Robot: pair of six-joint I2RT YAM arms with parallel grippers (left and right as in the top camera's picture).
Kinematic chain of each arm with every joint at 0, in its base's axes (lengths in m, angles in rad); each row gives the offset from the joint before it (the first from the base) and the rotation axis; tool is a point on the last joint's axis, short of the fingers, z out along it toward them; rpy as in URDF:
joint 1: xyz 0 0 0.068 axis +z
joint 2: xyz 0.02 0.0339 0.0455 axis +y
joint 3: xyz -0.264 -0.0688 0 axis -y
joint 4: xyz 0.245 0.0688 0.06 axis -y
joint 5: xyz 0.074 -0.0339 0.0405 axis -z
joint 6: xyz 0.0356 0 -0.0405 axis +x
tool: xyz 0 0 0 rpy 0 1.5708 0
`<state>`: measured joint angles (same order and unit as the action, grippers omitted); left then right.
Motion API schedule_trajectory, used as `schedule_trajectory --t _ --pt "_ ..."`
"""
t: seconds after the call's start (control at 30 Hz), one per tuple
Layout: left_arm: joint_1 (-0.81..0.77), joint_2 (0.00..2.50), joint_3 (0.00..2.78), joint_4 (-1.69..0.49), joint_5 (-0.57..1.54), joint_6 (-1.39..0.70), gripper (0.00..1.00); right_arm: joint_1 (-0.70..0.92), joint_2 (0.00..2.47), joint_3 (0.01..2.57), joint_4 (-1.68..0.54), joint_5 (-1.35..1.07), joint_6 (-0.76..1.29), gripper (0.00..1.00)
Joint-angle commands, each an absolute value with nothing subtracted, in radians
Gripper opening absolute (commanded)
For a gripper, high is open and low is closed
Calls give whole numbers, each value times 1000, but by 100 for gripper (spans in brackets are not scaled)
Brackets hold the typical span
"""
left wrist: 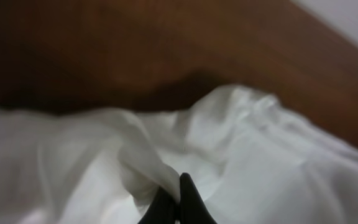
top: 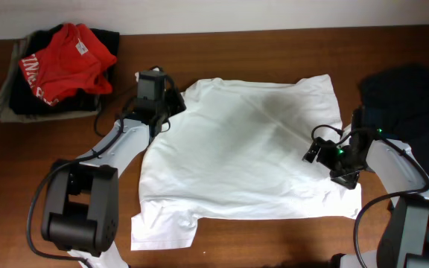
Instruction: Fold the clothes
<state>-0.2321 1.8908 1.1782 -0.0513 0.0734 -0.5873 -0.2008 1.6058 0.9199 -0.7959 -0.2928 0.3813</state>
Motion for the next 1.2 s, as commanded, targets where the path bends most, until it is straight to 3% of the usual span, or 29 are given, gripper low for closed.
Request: schedule_trajectory --t 0.0,0.17,0.37,0.93,1.07,1.1,1.17 --pt "-224 1894 1200 44 14 -583 1 -194 1612 934 -795 -276 374 99" --pt "-226 1914 1200 239 -235 -582 1 -194 1612 934 -795 -277 374 99" --pt "-225 1970 1238 458 -270 -551 1 -189 1612 934 -798 -277 374 99" --pt "-219 2291 1659 469 -372 -386 1 -62 1612 934 -806 -272 374 99" --pt "-220 2343 1799 370 -374 -360 1 -57 1612 934 -810 -238 375 99" --pt "-220 2350 1821 339 -373 -360 3 -57 1612 934 -809 -239 375 99" --pt "-220 2356 1841 297 -370 -355 40 -57 1612 934 -807 -239 375 99"
